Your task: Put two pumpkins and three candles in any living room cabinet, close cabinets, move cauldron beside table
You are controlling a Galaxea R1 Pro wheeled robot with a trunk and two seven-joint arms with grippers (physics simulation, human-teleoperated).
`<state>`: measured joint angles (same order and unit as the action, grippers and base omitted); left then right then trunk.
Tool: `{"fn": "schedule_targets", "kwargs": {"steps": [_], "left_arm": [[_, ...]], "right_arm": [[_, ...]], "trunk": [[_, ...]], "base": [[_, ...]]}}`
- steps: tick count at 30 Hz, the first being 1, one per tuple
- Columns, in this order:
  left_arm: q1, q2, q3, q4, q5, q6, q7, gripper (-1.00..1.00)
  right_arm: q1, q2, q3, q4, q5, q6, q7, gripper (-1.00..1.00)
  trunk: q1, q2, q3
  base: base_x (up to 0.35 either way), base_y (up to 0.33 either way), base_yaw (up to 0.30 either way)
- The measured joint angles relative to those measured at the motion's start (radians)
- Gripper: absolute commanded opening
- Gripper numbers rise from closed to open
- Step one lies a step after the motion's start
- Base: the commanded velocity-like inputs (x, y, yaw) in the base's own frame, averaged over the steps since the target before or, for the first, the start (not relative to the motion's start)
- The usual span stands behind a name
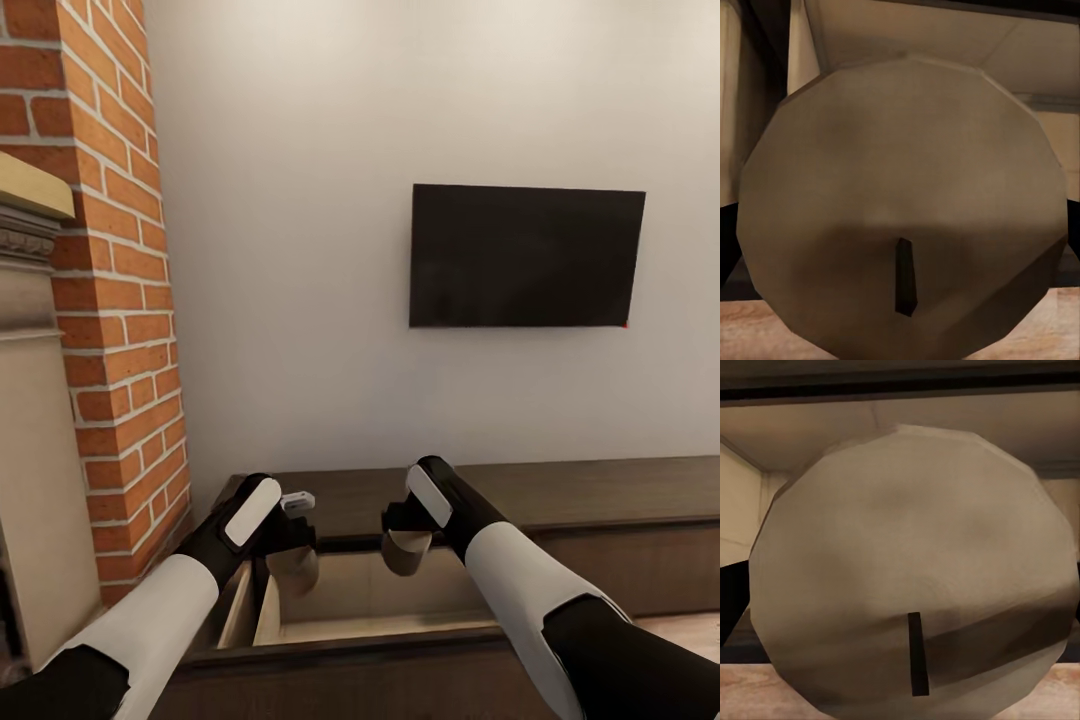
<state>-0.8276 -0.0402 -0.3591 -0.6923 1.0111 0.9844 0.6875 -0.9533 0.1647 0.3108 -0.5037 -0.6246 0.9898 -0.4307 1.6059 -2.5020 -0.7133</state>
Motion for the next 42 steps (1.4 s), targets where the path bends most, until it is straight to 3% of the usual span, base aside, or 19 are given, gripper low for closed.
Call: {"fn": "schedule_targets", "kwargs": {"steps": [6,10,14,17,23,30,42], "left_arm": [[0.000,0.000,0.000,0.012,-0.007,0.000,0.000,-1.00],[0.000,0.001,0.000,0.035,-0.043,-0.001,-0.005,-1.00],[0.000,0.001,0.001,0.043,-0.070,-0.003,-0.009,-1.00],[0.000,0.002,0.003,0.044,-0.074,-0.003,-0.010,-1.00],[0.000,0.006,0.004,0.044,-0.076,-0.005,-0.010,-1.00],[0.000,0.007,0.005,0.044,-0.076,-0.005,-0.011,-1.00],[0.000,0.007,0.004,0.044,-0.076,-0.024,-0.010,-1.00]], "right_arm": [[0.000,0.000,0.000,0.000,0.001,-0.002,0.000,-1.00],[0.000,0.000,0.003,0.000,0.001,-0.012,0.000,-1.00],[0.001,0.000,0.043,0.000,0.000,-0.041,0.005,-1.00],[0.000,0.000,0.066,0.003,-0.006,-0.063,0.048,-1.00],[0.000,-0.002,0.081,0.066,0.007,-0.128,0.108,-1.00],[0.000,-0.001,0.083,0.079,0.006,-0.159,0.117,-1.00],[0.000,0.000,0.084,0.080,0.004,-0.160,0.121,-1.00]], "trunk": [[0.003,-0.001,-0.023],[0.005,-0.002,-0.039],[0.006,-0.003,-0.054],[0.008,-0.004,-0.066],[0.008,-0.004,-0.066],[0.008,-0.004,-0.066],[0.013,-0.007,-0.112]], "base": [[0.000,0.000,0.000],[0.000,0.000,0.000],[0.000,0.000,0.000],[0.000,0.000,0.000],[0.000,0.000,0.000],[0.000,0.000,0.000],[0.000,0.000,0.000]]}}
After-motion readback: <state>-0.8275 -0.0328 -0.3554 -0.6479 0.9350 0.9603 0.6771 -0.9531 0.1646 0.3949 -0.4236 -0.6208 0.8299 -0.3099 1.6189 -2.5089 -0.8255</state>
